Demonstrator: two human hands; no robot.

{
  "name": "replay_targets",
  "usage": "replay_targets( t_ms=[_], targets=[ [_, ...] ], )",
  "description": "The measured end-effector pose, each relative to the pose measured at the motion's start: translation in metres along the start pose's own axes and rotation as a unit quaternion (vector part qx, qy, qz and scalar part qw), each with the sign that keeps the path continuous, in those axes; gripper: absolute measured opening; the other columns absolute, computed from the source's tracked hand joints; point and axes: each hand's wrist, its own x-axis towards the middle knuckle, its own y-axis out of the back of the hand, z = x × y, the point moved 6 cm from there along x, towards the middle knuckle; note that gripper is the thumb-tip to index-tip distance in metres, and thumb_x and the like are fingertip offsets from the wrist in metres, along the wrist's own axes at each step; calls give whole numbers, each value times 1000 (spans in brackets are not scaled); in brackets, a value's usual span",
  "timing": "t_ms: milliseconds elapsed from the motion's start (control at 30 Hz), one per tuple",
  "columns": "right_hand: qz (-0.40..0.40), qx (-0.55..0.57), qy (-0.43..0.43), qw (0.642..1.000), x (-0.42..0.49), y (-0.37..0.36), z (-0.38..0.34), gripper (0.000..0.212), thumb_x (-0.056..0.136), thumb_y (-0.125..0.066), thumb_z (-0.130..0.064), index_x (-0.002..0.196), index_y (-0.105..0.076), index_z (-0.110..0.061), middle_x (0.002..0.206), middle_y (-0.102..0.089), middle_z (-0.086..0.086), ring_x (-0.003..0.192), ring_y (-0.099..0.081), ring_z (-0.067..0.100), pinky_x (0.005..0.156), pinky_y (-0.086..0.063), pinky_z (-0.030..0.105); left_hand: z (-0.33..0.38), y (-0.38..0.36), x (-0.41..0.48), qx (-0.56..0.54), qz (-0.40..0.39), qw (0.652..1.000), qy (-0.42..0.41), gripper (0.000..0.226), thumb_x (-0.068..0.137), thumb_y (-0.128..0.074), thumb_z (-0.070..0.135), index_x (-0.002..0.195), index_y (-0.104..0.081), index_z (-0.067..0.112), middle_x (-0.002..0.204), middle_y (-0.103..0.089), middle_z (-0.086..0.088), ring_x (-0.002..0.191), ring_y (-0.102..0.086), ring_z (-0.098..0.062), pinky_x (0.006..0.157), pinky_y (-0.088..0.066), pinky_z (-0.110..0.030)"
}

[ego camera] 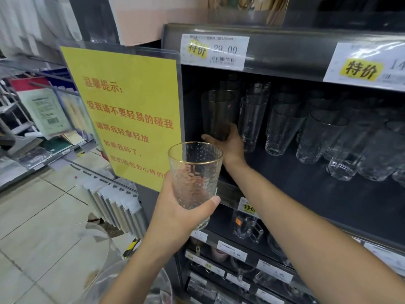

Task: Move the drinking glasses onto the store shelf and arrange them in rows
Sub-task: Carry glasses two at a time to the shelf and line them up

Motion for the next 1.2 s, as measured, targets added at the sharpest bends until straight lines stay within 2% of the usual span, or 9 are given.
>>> replay_targets(
  t_ms=[233, 367, 500, 833, 900, 967, 1067, 1133, 1200],
  targets=[
    [5, 8, -15, 1000, 2, -4, 6, 75, 72, -86, -33, 134, -47, -16, 127, -63, 3, 114, -59, 14, 92, -45, 21, 0, 0, -3, 1, 0, 1000, -7, 56, 72, -85, 18, 111, -50, 39, 97, -67, 26, 91, -65, 7, 71, -49, -6],
    [-6, 8, -16, 1000, 0, -5, 6, 74, 74, -85, -34, 135, -46, -17, 127, -63, 1, 108, -56, 8, 90, -44, 20, -1, -2, -5, 2, -1, 1000, -7, 58, 72, -85, 20, 113, -50, 40, 100, -66, 26, 93, -65, 7, 73, -50, -8],
    [-20, 3, -17, 1000, -2, -5, 4, 73, 77, -82, -35, 136, -45, -17, 130, -61, 3, 112, -55, 10, 93, -43, 21, -1, -4, -6, 1, -3, 1000, -7, 57, 73, -85, 20, 112, -50, 41, 99, -66, 27, 93, -65, 7, 71, -50, -7],
    [-57, -35, -26, 997, -7, -3, 2, 74, 80, -80, -33, 141, -41, -15, 136, -59, 5, 125, -55, 22, 105, -44, 33, 4, -8, -13, -9, -8, 1000, -13, 55, 73, -84, 19, 112, -50, 36, 98, -66, 24, 91, -65, 6, 72, -49, -7],
    [-74, -50, -43, 995, -10, -1, 2, 73, 82, -79, -32, 142, -40, -15, 135, -59, 6, 124, -55, 22, 104, -44, 31, 5, -9, -13, -8, -8, 1000, -17, 54, 73, -84, 20, 112, -51, 37, 98, -67, 23, 91, -65, 5, 71, -49, -8],
    [-94, -69, -58, 991, -15, 4, 0, 67, 87, -72, -30, 143, -40, -13, 137, -57, 7, 125, -54, 24, 103, -43, 31, 5, -9, -13, -14, -9, 1000, -19, 55, 73, -85, 19, 112, -51, 38, 99, -67, 22, 93, -66, 3, 73, -51, -11],
    [-113, -42, -79, 990, -27, 15, -5, 53, 98, -54, -24, 146, -36, -11, 141, -52, 10, 128, -50, 27, 110, -39, 37, 5, -14, -13, -23, -19, 999, -25, 58, 73, -87, 21, 112, -50, 42, 102, -68, 21, 97, -66, 2, 75, -53, -15],
    [-142, -49, -82, 985, -35, 21, -4, 58, 96, -58, -30, 147, -35, -13, 137, -52, 5, 126, -49, 22, 111, -38, 39, 8, -20, -13, -18, -33, 999, -32, 59, 70, -88, 23, 112, -50, 40, 101, -68, 23, 95, -66, 4, 74, -52, -11],
    [-166, -100, -67, 979, -44, 32, -5, 68, 83, -69, -46, 140, -44, -19, 129, -57, -3, 121, -54, 18, 107, -44, 40, 11, -28, -12, -18, -48, 998, -40, 58, 71, -88, 18, 112, -51, 36, 98, -68, 22, 92, -65, 6, 72, -49, -7]
  ],
)
